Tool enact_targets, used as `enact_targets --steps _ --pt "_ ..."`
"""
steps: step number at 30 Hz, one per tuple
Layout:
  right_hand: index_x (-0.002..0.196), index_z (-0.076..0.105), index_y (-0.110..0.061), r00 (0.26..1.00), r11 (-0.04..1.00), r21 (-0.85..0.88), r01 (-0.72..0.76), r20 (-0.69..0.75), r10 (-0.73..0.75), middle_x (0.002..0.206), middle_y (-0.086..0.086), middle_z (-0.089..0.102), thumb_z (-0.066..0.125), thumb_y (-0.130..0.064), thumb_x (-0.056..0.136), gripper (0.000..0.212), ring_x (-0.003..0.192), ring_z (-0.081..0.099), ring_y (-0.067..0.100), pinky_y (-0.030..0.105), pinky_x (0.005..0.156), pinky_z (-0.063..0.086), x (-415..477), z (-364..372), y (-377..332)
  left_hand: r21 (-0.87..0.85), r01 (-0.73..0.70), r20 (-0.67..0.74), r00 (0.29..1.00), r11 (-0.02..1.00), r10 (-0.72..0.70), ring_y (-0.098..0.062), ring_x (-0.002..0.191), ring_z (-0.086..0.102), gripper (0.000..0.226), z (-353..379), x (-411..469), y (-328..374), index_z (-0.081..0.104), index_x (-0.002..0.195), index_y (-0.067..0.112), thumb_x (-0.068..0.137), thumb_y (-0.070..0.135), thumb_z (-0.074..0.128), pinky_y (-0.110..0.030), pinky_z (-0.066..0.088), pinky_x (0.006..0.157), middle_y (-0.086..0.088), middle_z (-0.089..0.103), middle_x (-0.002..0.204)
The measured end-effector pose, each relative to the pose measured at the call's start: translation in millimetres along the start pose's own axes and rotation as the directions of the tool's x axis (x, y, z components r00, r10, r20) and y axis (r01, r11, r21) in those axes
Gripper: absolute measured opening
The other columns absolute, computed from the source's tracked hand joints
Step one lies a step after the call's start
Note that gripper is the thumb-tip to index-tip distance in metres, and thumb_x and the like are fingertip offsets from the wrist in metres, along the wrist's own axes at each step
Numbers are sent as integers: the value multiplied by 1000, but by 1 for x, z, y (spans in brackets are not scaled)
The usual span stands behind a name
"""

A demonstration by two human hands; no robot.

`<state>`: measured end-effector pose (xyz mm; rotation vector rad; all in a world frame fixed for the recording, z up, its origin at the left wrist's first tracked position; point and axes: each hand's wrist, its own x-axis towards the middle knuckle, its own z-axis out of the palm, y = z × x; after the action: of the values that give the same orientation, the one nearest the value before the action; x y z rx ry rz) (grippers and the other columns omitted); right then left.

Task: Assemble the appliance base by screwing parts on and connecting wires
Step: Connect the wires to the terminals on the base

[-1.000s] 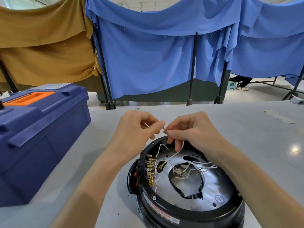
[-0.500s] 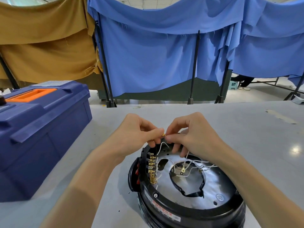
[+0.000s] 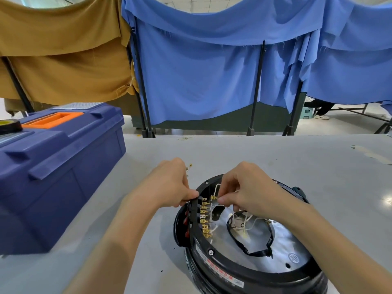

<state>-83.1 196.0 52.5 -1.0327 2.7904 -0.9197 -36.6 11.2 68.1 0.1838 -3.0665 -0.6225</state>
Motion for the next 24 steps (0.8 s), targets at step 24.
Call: enact_targets --steps 24 --pt "67 71 -14 1000 998 47 31 -2 -30 46 -10 60 72 4 75 20 40 62 14 25 45 50 11 14 -3 99 -17 23 1000 995 15 -25 74 60 34 4 -2 7 51 65 17 88 32 70 -42 55 83 -2 54 71"
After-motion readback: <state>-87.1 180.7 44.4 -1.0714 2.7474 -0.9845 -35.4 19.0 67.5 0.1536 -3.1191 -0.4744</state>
